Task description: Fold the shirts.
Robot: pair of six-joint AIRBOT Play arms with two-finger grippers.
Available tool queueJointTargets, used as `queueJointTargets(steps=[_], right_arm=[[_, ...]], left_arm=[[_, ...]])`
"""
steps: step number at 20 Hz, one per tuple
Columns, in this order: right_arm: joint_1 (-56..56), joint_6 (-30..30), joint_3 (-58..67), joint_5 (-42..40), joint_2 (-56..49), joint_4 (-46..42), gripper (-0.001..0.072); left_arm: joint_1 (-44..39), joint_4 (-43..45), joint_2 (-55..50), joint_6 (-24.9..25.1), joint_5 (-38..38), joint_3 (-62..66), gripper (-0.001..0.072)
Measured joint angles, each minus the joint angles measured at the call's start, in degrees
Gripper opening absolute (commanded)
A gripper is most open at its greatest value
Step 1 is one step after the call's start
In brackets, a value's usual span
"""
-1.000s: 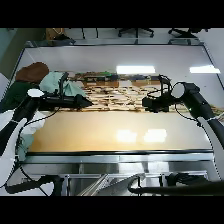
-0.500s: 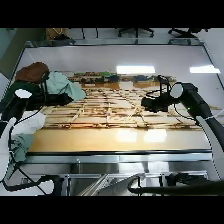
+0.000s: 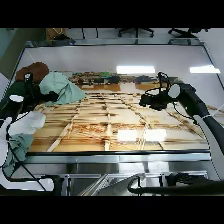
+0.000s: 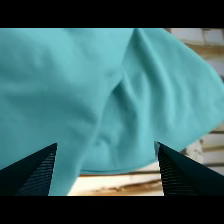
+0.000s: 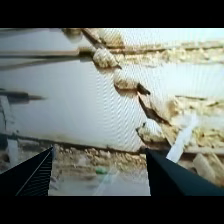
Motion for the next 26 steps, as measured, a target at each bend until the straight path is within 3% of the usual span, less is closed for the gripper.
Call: queueJointTargets(steps=[1,2,3,4,5,10,15,19,23,26], right_arm=[[0.00,0.00,0.00,-0.35,-0.31,-0.13,0.0593],[0.00,0.00,0.00,-0.63,-0.59,-0.15,0.0471],[0.00,0.02,0.00,-0.70,-0.81,-0.17,0.0334],[0.00,0.02,0.00,-0.96,-1.05,-0.20,0.0244],[0.00,0.00,0.00,-1.09,-1.22,-0.33,0.0220],[-0.04,-2.27,0.04,-1.46,-1.60,-0.37,0.0218],[-2.27,-3.85,1.25,-0.70,0.87,-0.37,0.0219],[-9.25,-5.66,1.68,2.49,5.42,-0.57,0.0220],[-15.67,-7.80,1.77,7.32,8.83,-0.57,0.0227],[-17.66,-8.52,1.62,11.08,9.55,-0.52,0.0227]], left_arm=[[0.02,0.00,-1.18,0.83,2.23,0.00,0.0681],[0.07,0.00,-2.29,1.33,4.15,0.00,0.0649],[0.09,0.00,-3.23,1.77,5.49,0.00,0.0484],[0.11,0.07,-4.07,2.10,6.60,0.00,0.0137],[0.11,0.31,-4.61,2.34,7.10,0.02,0.0012],[-0.15,0.68,-1.95,2.40,3.43,0.94,0.0009],[-4.17,-5.62,8.31,-3.82,-16.98,9.88,0.0010],[-12.87,-9.07,16.46,-11.45,-30.38,15.85,0.0010],[-24.87,-7.45,19.80,-17.94,-34.36,17.40,0.0011],[-34.07,-3.67,17.57,-21.59,-32.54,16.31,0.0011]])
